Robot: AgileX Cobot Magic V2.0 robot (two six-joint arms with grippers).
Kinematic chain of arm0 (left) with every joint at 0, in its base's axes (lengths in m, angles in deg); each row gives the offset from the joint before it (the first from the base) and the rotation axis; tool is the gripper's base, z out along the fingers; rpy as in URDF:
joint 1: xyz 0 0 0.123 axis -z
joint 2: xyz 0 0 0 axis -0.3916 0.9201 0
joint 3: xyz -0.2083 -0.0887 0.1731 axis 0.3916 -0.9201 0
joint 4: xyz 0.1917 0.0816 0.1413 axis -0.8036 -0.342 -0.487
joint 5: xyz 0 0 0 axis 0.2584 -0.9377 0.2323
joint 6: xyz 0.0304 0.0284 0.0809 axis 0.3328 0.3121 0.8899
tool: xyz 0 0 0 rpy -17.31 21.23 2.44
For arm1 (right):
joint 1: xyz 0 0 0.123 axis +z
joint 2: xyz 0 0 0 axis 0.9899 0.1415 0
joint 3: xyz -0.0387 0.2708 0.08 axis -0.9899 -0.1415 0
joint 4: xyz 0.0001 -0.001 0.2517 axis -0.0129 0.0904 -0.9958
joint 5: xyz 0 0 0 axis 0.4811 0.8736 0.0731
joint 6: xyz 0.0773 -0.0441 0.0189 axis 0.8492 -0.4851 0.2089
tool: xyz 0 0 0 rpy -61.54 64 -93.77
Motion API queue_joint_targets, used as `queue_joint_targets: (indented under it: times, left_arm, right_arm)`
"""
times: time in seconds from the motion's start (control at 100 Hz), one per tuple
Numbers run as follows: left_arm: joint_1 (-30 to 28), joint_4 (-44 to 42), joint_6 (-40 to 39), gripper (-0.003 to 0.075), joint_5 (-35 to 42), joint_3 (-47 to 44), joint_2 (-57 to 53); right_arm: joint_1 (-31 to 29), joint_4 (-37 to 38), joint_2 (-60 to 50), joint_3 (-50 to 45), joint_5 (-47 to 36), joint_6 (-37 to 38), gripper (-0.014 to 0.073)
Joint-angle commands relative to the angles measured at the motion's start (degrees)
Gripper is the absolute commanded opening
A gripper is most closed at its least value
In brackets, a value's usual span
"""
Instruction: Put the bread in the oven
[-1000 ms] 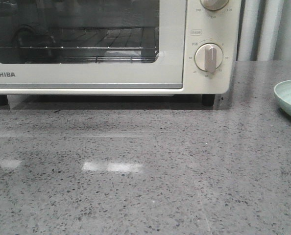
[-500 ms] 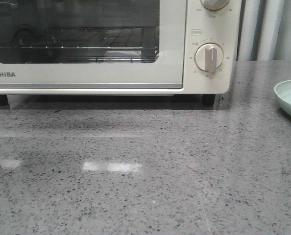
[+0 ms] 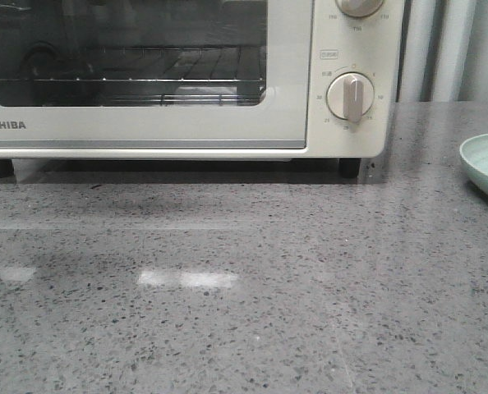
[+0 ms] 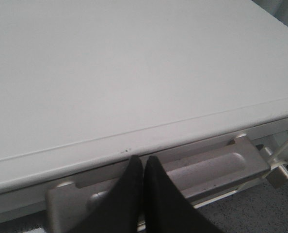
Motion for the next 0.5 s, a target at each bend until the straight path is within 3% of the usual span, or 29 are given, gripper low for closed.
queue_joint_targets:
  times: [0.0, 0.22, 0.49]
  left_arm:
    - [0.5, 1.7, 0.0, -0.0021, -1.7, 0.5, -0.4]
    - [3.8, 8.7, 0.6, -0.0021, 8.6, -13.5, -8.0]
    - [9.9, 18.8, 0.6, -0.0022, 9.1, -31.1, -23.2]
  right_arm:
    - [0.1, 0.6, -0.2, 1.9, -3.3, -0.5, -0.007]
    - [0.1, 2.1, -0.2, 1.9, -1.9, -0.5, -0.007]
    - [0.1, 2.4, -0.2, 1.9, -1.7, -0.5, -0.007]
